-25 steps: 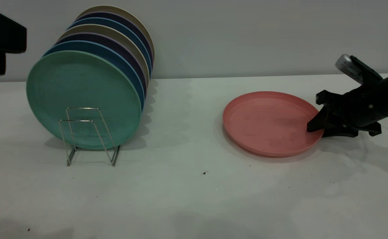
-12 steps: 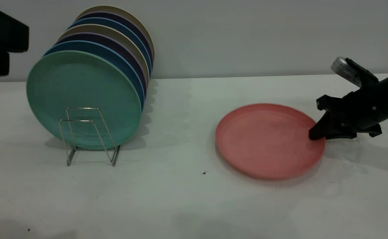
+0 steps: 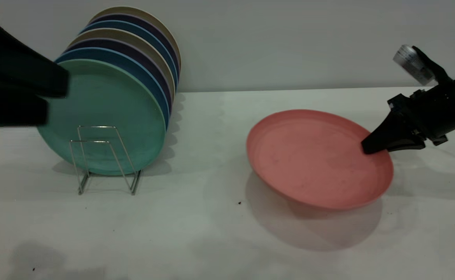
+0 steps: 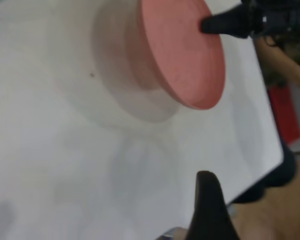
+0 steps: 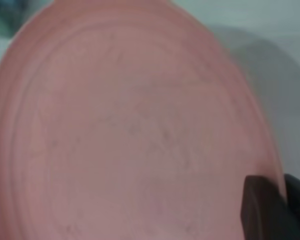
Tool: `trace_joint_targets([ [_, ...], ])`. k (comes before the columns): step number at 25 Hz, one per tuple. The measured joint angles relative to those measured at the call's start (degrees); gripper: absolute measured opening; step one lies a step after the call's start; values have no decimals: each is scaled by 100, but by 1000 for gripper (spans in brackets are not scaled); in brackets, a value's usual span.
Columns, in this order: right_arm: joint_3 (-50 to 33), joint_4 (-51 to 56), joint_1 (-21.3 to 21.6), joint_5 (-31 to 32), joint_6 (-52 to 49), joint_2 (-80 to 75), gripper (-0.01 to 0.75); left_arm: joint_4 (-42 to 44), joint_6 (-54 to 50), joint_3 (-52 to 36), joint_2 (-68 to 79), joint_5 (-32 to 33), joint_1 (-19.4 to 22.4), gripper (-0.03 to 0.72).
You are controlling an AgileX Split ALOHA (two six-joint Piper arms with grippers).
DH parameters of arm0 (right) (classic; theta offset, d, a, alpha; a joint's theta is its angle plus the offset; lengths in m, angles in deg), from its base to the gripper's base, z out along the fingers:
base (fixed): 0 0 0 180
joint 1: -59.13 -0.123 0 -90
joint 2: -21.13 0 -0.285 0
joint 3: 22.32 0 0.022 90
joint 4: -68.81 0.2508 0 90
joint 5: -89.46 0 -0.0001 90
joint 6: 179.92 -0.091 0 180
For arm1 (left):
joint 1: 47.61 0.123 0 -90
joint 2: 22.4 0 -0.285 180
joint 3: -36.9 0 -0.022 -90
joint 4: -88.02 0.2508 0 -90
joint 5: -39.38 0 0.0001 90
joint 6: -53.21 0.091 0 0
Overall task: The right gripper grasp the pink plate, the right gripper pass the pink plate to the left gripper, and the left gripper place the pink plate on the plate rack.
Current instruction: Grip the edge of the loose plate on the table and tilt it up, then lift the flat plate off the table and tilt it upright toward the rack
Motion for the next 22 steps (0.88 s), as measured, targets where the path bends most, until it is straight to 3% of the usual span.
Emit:
trace_joint_targets([
  [12,0,178,-234,551,-56,1,13,-2116,2277,76,2277,374,0,526],
  [22,0,195,-963,775,-110,176,13,-2328,2475,151,2667,617,0,504],
])
